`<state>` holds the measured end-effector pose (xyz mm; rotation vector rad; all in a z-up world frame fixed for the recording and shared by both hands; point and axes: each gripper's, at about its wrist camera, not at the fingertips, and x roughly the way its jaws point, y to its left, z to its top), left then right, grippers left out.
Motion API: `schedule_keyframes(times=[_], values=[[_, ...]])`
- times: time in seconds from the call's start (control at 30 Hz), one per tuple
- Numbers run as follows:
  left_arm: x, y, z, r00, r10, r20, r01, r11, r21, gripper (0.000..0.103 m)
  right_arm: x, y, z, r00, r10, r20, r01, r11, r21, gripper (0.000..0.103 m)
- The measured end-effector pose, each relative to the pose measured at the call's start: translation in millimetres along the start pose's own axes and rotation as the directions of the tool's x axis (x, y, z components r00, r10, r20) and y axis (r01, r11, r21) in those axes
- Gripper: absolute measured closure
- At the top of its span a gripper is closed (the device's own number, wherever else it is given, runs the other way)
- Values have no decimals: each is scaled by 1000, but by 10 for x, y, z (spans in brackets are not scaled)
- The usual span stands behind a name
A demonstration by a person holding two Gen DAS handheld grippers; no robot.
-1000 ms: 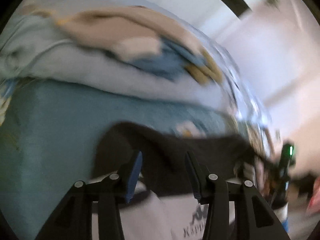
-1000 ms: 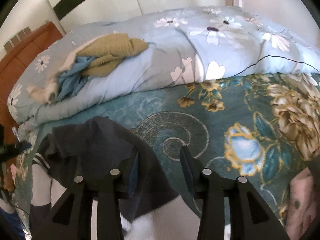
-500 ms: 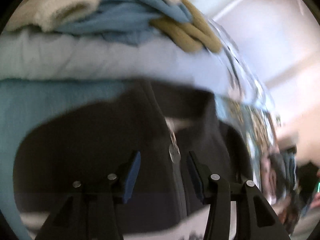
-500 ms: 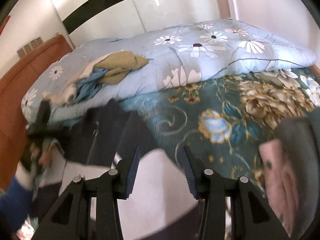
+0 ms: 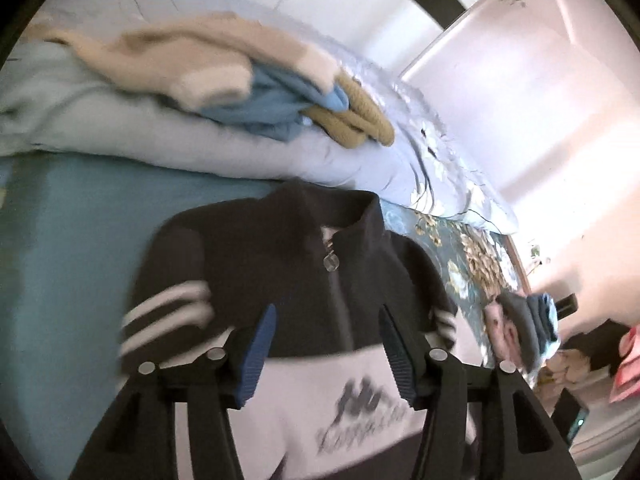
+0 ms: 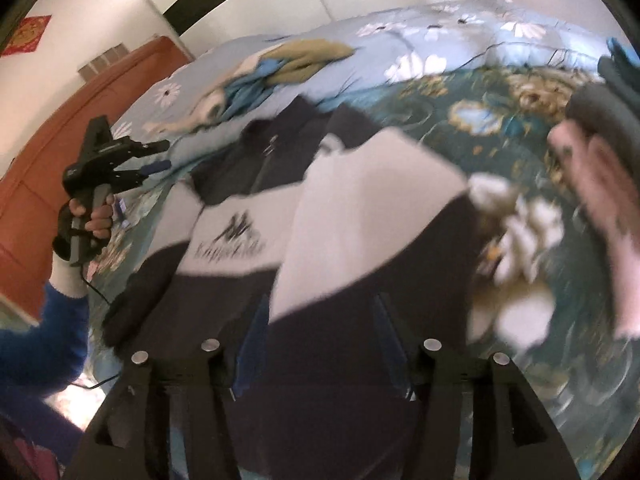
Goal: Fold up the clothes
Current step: 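Spread the hoodie flat on the teal sheet with both grippers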
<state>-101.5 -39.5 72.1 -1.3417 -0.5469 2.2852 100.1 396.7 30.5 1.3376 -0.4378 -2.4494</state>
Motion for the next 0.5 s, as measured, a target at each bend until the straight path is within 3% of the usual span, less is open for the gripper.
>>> schedule_keyframes(times=[0.1, 0.27, 0.33, 0.37, 0.43, 0.47, 0.5], values=[[-382, 239, -378, 998, 30, 51, -29, 999, -35, 43, 64, 138, -201, 999, -26, -27, 26, 1000, -14, 45], [-624, 700, -878, 997, 43, 72, -29, 982, -184, 42, 218, 242, -384, 988, -129, -85, 125, 991, -50, 45], [-668, 847, -1060, 997, 31, 71, -13, 973, -232, 42, 154, 202, -349, 991, -116, -67, 115, 993, -17, 45], [-663, 875, -1119, 997, 27, 72, -8, 969, -248, 42, 101, 168, -317, 994, -99, -51, 99, 995, 9, 50], [-673, 929, -1206, 997, 16, 76, 6, 962, -272, 42, -7, 101, -252, 998, -65, -19, 66, 996, 62, 73], [-687, 956, -1234, 997, 9, 79, 14, 960, -281, 42, -60, 67, -220, 999, -49, -2, 49, 995, 88, 94], [-702, 982, -1262, 997, 2, 82, 22, 957, -290, 42, -114, 33, -188, 999, -33, 15, 31, 993, 113, 96]])
